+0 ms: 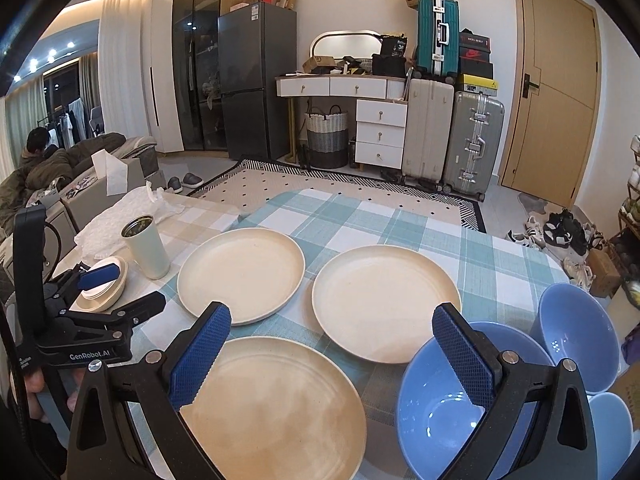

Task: Organize plates and bowls

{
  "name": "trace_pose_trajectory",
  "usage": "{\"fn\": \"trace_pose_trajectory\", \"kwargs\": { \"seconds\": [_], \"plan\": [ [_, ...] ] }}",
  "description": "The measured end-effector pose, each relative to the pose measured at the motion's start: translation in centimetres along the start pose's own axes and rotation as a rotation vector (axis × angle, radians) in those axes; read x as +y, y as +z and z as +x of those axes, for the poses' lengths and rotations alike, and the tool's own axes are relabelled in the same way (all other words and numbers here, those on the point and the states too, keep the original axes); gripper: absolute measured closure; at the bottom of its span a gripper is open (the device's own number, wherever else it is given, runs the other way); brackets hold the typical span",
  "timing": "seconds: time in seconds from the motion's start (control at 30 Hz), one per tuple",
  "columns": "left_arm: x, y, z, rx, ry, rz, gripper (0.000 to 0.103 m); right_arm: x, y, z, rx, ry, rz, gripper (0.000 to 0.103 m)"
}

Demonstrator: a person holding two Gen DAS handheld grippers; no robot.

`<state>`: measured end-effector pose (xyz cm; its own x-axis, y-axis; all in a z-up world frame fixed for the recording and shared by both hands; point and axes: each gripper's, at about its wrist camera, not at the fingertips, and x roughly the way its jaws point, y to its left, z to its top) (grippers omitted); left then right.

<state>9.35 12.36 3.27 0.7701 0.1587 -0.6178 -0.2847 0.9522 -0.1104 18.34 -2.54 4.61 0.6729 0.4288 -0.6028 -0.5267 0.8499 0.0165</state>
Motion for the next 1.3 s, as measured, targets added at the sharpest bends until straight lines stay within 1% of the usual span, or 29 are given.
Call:
{"fn": "trace_pose_trajectory", "kwargs": {
  "seconds": [0.2,0.37,0.57,0.67,0.83,1.03,1.17,1.23,1.27,1.3],
  "plan": [
    [2.7,1.1,1.5,0.008,-0.012,-0.048,0.002,0.4,0.9,2.6,0.052,0.021,0.001,0.000],
    [3.8,1.7,2.6,0.017,0.007,-0.040,0.002,1.2,1.0,5.0,0.088,0.036,-0.013,0.000],
    [4.6,2.0,4.3,0.011,0.030,-0.025,0.002,1.9,1.3,7.7,0.122,0.072,0.014,0.000],
    [5.0,2.0,5.5,0.032,0.038,-0.023,0.002,2.2,1.3,8.9,0.141,0.078,0.016,0.000],
    [5.2,2.0,6.9,0.064,0.079,-0.002,0.002,3.3,1.1,10.8,0.170,0.084,-0.007,0.000],
    [6.4,2.1,8.8,0.110,0.060,-0.022,0.002,4.3,1.0,12.9,0.207,0.113,-0.012,0.000],
    [7.2,2.1,9.9,0.128,0.046,-0.042,0.002,5.0,1.0,13.8,0.222,0.155,-0.003,0.001],
    [7.5,2.2,10.7,0.141,0.048,-0.053,0.003,5.2,1.1,14.5,0.228,0.166,0.006,0.008],
    [7.6,2.2,10.9,0.147,0.049,-0.059,0.004,5.2,1.1,14.8,0.234,0.173,0.011,0.018],
    [7.7,2.2,11.3,0.154,0.048,-0.064,0.004,5.2,1.1,15.3,0.250,0.187,0.022,0.023]
  ]
}}
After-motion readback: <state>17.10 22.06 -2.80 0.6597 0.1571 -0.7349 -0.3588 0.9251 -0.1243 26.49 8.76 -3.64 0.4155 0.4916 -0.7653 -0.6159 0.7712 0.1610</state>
